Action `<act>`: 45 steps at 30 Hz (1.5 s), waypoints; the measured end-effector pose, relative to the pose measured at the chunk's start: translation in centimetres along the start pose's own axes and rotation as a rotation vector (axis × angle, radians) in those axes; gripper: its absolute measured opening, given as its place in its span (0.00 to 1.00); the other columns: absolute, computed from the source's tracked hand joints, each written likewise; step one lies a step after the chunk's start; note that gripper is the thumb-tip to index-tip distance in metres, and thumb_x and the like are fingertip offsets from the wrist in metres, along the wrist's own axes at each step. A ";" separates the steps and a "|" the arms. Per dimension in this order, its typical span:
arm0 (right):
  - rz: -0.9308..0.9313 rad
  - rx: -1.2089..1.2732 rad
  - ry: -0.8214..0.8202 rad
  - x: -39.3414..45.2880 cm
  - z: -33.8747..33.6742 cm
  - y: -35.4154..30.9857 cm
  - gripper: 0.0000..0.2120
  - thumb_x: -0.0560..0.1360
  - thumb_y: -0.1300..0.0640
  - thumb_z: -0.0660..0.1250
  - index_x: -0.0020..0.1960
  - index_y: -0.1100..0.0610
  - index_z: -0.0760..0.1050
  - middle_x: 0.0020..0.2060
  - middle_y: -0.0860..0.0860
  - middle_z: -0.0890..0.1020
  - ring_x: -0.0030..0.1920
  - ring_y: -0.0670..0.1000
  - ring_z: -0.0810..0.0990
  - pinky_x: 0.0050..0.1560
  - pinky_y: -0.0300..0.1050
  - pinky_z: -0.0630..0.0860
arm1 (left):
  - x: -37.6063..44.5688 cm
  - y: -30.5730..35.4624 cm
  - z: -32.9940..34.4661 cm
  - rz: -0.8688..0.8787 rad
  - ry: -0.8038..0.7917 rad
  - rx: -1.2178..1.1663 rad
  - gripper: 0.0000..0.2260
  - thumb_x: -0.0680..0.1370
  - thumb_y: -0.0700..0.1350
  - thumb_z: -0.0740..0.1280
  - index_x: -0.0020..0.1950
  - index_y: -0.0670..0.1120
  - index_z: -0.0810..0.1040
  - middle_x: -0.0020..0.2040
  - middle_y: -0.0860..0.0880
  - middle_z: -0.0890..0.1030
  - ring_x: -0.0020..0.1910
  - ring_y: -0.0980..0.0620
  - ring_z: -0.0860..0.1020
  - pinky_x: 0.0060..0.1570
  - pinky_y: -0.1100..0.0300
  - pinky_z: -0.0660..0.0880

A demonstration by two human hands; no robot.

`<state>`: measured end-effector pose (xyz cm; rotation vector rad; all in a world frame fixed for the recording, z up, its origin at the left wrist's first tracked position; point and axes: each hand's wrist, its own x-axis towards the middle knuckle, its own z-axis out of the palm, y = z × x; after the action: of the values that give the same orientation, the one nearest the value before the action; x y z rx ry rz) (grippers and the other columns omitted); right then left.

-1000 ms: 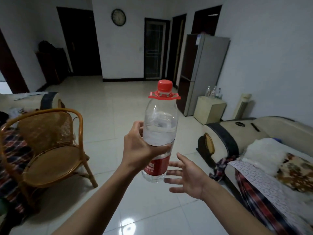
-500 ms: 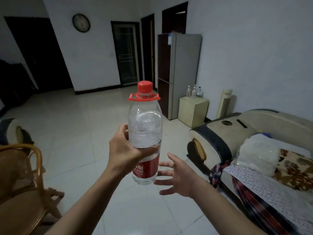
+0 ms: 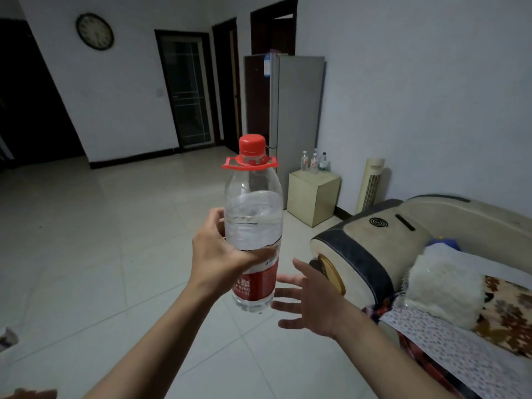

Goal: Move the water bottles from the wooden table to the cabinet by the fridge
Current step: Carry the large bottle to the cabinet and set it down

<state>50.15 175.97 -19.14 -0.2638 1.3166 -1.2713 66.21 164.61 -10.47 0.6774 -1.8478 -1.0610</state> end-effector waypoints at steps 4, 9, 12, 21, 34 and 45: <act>0.012 0.076 0.078 5.3 0.1 -3.9 0.31 0.75 0.34 0.63 0.66 0.56 0.76 0.61 0.59 0.81 0.61 0.61 0.80 0.58 0.62 0.78 | 6.6 -3.4 1.2 0.014 -0.027 -0.039 0.36 0.53 0.57 0.84 0.57 0.51 0.75 0.50 0.54 0.84 0.49 0.57 0.83 0.47 0.52 0.84; -0.003 0.129 0.133 11.9 -0.5 -9.5 0.32 0.72 0.35 0.67 0.66 0.56 0.76 0.61 0.59 0.82 0.60 0.61 0.81 0.58 0.63 0.77 | 15.5 -6.5 2.7 0.052 -0.078 -0.071 0.35 0.54 0.59 0.83 0.57 0.52 0.75 0.50 0.56 0.83 0.49 0.57 0.83 0.47 0.55 0.83; -0.005 0.183 0.168 15.3 -1.1 -12.8 0.31 0.72 0.37 0.68 0.66 0.57 0.76 0.58 0.59 0.82 0.55 0.62 0.81 0.55 0.61 0.76 | 20.2 -8.3 4.1 0.047 -0.090 -0.098 0.35 0.55 0.55 0.84 0.57 0.52 0.75 0.51 0.55 0.83 0.49 0.56 0.83 0.47 0.54 0.83; -0.016 0.272 0.207 26.3 -6.8 -20.5 0.29 0.74 0.37 0.64 0.65 0.57 0.76 0.55 0.60 0.82 0.54 0.61 0.80 0.53 0.58 0.75 | 33.4 -14.0 12.8 0.021 -0.137 -0.067 0.35 0.54 0.56 0.83 0.57 0.51 0.75 0.50 0.55 0.83 0.48 0.57 0.83 0.46 0.53 0.83; -0.030 0.328 0.259 39.5 -16.5 -34.5 0.28 0.76 0.36 0.60 0.64 0.57 0.77 0.59 0.60 0.82 0.62 0.61 0.78 0.70 0.63 0.66 | 51.0 -18.2 25.6 0.027 -0.192 -0.064 0.38 0.55 0.56 0.83 0.61 0.53 0.73 0.53 0.56 0.81 0.52 0.58 0.81 0.51 0.53 0.82; -0.011 0.352 0.363 52.4 -18.2 -43.3 0.28 0.77 0.36 0.60 0.65 0.57 0.75 0.59 0.59 0.82 0.60 0.61 0.79 0.68 0.64 0.67 | 64.8 -26.2 30.6 0.052 -0.228 -0.057 0.35 0.55 0.56 0.83 0.56 0.53 0.72 0.48 0.58 0.81 0.47 0.63 0.80 0.43 0.63 0.80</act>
<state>-0.70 127.29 -21.48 0.2178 1.3609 -1.5839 9.66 113.53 -14.00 0.4879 -2.0083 -1.1919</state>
